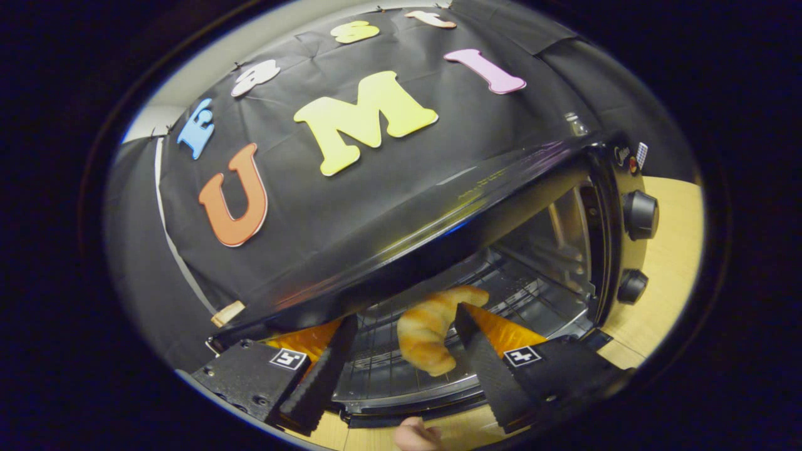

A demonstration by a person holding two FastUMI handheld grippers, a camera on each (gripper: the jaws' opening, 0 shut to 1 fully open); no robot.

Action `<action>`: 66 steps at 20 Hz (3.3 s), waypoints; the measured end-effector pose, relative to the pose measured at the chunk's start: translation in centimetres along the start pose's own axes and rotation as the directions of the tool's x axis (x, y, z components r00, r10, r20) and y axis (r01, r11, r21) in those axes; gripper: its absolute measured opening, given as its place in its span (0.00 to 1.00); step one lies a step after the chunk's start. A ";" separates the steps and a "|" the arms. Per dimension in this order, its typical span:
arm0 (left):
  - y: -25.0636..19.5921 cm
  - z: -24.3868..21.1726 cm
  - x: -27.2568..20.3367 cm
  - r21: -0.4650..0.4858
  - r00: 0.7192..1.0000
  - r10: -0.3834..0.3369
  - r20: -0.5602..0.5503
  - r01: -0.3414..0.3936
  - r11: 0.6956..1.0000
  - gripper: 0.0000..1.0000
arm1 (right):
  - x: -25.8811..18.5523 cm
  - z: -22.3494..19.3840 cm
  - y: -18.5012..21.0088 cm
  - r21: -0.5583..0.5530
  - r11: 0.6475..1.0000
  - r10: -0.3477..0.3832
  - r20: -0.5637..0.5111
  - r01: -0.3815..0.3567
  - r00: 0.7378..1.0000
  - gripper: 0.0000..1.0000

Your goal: Open the electric oven with the left hand, put the food in, and close the electric oven.

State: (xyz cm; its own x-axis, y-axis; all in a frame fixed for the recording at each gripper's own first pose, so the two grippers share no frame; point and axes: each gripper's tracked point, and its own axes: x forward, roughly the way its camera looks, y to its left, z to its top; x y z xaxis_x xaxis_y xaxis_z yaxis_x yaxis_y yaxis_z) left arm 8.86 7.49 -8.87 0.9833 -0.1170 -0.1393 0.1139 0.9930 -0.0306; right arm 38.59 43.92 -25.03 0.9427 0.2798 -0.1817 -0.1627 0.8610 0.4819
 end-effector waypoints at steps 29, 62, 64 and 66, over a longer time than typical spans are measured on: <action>-12.8 -11.3 7.8 -0.049 0.957 -0.126 -0.263 0.117 0.992 0.93 | -34.4 22.1 -10.7 -0.399 0.908 -0.010 0.286 0.129 0.958 1.00; -17.4 -21.3 17.5 -0.142 0.790 -0.090 -0.607 0.004 0.990 0.93 | -42.4 28.9 -18.4 -0.448 0.879 -0.003 0.337 0.163 0.941 1.00; -17.5 -20.2 17.7 -0.157 0.793 -0.089 -0.602 -0.008 0.988 0.92 | -42.3 28.8 -18.9 -0.441 0.882 -0.008 0.336 0.165 0.942 0.99; -17.3 -19.0 17.8 -0.141 0.805 -0.080 -0.588 -0.005 0.990 0.93 | -42.3 28.6 -19.3 -0.441 0.883 -0.010 0.326 0.161 0.945 0.99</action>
State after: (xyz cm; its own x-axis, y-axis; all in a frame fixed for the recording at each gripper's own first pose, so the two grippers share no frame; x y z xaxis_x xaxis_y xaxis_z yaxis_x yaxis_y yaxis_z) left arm 21.68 -12.06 -29.65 0.6985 -0.1818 -0.6921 0.0878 0.9816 -0.1693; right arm 10.23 3.33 -2.11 0.9877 0.1176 0.1026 -0.1201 0.9926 0.0182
